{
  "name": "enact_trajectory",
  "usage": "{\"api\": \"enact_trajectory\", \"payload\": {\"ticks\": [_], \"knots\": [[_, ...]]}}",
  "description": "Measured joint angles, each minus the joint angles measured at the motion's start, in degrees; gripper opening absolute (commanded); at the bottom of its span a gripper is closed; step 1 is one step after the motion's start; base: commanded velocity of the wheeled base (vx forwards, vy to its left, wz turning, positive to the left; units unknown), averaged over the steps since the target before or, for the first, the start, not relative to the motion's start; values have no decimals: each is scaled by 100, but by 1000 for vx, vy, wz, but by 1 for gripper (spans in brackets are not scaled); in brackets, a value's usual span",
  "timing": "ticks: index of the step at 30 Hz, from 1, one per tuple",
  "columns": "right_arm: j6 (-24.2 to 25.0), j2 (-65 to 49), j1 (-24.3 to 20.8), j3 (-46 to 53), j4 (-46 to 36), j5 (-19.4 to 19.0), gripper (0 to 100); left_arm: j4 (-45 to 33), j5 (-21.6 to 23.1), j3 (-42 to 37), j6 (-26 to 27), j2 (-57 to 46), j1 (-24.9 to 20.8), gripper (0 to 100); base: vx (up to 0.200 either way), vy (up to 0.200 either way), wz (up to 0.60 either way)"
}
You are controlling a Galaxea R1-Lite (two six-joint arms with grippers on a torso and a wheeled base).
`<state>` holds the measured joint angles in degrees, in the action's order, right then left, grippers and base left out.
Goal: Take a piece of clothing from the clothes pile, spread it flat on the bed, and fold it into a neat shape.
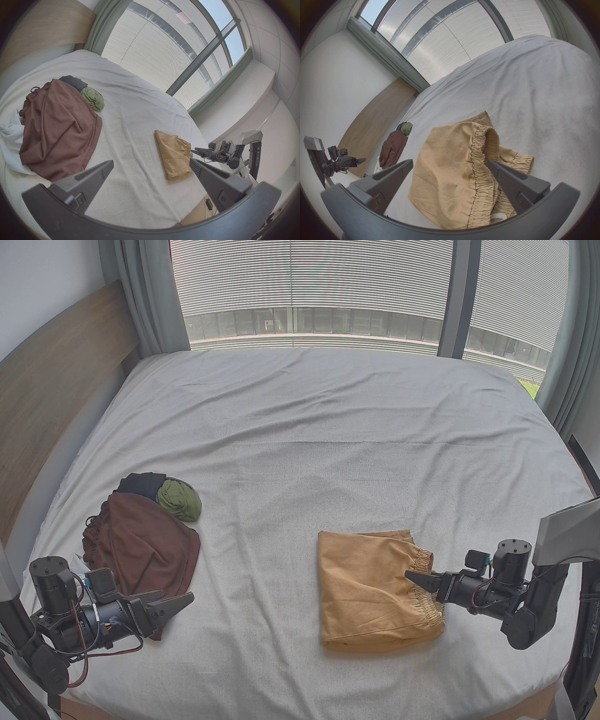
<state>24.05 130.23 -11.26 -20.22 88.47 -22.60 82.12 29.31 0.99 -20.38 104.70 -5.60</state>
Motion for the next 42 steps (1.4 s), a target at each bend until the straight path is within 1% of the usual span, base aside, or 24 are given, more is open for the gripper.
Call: {"api": "enact_trajectory", "payload": {"ticks": [21,22,32,42], "knots": [[-27,653,72,-607,24,41,100,-15,-5,2,-9,23,-29,100,0,0,0],[-27,675,79,-634,27,41,0,-15,-5,2,-13,26,-35,100,0,0,0],[-24,830,177,-775,27,46,0,-20,-5,2,-9,67,-46,100,0,0,0],[-22,751,388,-736,7,52,0,-28,-5,2,-15,95,-62,100,0,0,0]]}}
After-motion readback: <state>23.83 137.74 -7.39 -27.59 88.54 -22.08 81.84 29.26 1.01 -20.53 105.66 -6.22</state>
